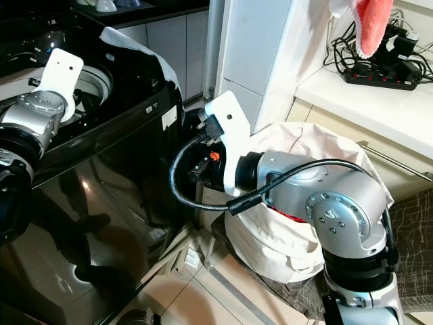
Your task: Clothes washing
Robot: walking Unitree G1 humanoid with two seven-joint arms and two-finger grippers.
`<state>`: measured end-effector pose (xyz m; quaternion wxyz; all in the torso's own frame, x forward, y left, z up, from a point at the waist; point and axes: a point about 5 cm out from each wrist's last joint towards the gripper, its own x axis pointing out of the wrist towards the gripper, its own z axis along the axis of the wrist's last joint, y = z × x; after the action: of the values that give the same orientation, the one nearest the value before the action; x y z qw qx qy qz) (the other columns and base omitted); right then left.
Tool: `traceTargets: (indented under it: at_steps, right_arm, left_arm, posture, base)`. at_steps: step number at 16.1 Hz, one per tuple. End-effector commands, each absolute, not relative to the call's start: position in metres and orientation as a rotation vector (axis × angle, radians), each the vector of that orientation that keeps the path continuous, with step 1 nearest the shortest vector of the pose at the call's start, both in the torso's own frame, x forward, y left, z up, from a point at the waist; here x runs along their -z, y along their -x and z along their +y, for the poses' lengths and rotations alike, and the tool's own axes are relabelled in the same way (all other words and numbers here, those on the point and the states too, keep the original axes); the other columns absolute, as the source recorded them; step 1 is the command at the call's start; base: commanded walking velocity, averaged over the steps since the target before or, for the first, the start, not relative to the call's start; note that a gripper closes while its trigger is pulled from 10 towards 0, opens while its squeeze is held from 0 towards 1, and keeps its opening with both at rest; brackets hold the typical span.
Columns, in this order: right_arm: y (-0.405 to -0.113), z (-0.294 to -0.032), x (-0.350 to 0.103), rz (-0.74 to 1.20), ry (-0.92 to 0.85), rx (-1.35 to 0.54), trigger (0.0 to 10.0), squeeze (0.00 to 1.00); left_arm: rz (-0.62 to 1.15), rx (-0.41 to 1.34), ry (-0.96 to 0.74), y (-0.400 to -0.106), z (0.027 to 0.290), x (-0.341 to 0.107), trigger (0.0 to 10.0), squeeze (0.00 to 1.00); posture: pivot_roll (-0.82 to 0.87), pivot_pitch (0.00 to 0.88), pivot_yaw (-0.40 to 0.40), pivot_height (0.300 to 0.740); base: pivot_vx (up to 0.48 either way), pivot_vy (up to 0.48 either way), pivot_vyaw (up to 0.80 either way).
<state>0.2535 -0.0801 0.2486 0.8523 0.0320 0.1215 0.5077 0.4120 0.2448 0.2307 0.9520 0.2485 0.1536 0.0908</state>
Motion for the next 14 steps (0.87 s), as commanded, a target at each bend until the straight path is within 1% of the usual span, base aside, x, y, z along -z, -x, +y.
traceTargets:
  at_steps: [1,3,4,5,6,7,8,9,10,11,12,13,14]
  right_arm:
    - [-0.257,-0.083,-0.252,0.249,-0.056,-1.040,10.0,0.00]
    - [-0.260,-0.085,-0.252,0.251,-0.059,-1.014,10.0,0.00]
    - [-0.263,-0.087,-0.253,0.247,-0.063,-0.992,10.0,0.00]
    - [-0.266,-0.091,-0.253,0.243,-0.068,-0.963,10.0,0.00]
    - [-0.266,-0.091,-0.253,0.243,-0.068,-0.963,10.0,0.00]
    - [-0.279,-0.100,-0.253,0.235,-0.074,-0.837,10.0,0.00]
    - [-0.288,-0.107,-0.254,0.224,-0.088,-0.743,10.0,0.00]
    - [-0.292,-0.111,-0.254,0.220,-0.103,-0.693,10.0,0.00]
    - [-0.299,-0.121,-0.252,0.217,-0.099,-0.593,10.0,0.00]
    - [-0.304,-0.131,-0.248,0.221,-0.089,-0.509,10.0,0.00]
    - [-0.309,-0.139,-0.247,0.213,-0.084,-0.452,10.0,0.00]
    - [-0.314,-0.147,-0.245,0.211,-0.069,-0.396,10.0,0.00]
    - [-0.320,-0.157,-0.240,0.223,-0.061,-0.345,10.0,0.00]
  left_arm:
    - [0.271,-0.169,-0.493,-0.416,0.237,-0.244,10.0,1.00]
    - [0.267,-0.170,-0.489,-0.416,0.236,-0.244,10.0,1.00]
    - [0.236,-0.197,-0.493,-0.417,0.237,-0.247,10.0,1.00]
    - [0.153,-0.216,-0.472,-0.419,0.234,-0.257,10.0,1.00]
    - [0.153,-0.216,-0.472,-0.419,0.234,-0.257,10.0,1.00]
    - [-0.020,-0.239,-0.368,-0.421,0.226,-0.281,10.0,0.00]
    - [-0.064,-0.232,-0.315,-0.422,0.223,-0.288,10.0,0.00]
    - [-0.076,-0.231,-0.301,-0.422,0.221,-0.290,10.0,0.00]
    - [-0.114,-0.206,-0.280,-0.422,0.216,-0.292,10.0,0.00]
    - [-0.135,-0.169,-0.283,-0.422,0.211,-0.290,10.0,0.00]
    - [-0.183,-0.103,-0.248,-0.420,0.202,-0.288,10.0,0.00]
    - [-0.287,0.102,-0.164,-0.415,0.178,-0.285,10.0,0.00]
    - [-0.337,0.314,-0.098,-0.401,0.154,-0.274,10.0,0.00]
  posture:
    - [0.01,0.000,-0.064,0.740]
    - [0.01,0.000,-0.060,0.740]
    - [0.01,0.000,-0.064,0.740]
    - [0.01,0.000,-0.067,0.740]
    - [0.01,0.000,-0.067,0.740]
    - [0.00,0.000,-0.060,0.740]
    - [0.00,0.000,-0.051,0.740]
    - [0.00,0.000,-0.049,0.740]
    - [0.00,0.000,-0.041,0.740]
    - [0.00,0.000,-0.040,0.740]
    - [0.00,0.000,-0.043,0.740]
    - [0.00,0.000,-0.040,0.740]
    - [0.00,0.000,-0.039,0.740]
  base:
    - [0.000,0.000,0.00]
    - [0.000,0.000,0.00]
    - [0.000,0.000,0.00]
    - [0.000,0.000,0.00]
    - [0.000,0.000,0.00]
    - [0.000,0.000,0.00]
    - [0.000,0.000,0.00]
    - [0.000,0.000,0.00]
    - [0.000,0.000,0.00]
    - [0.000,0.000,0.00]
    - [0.000,0.000,0.00]
    - [0.000,0.000,0.00]
    - [0.000,0.000,0.00]
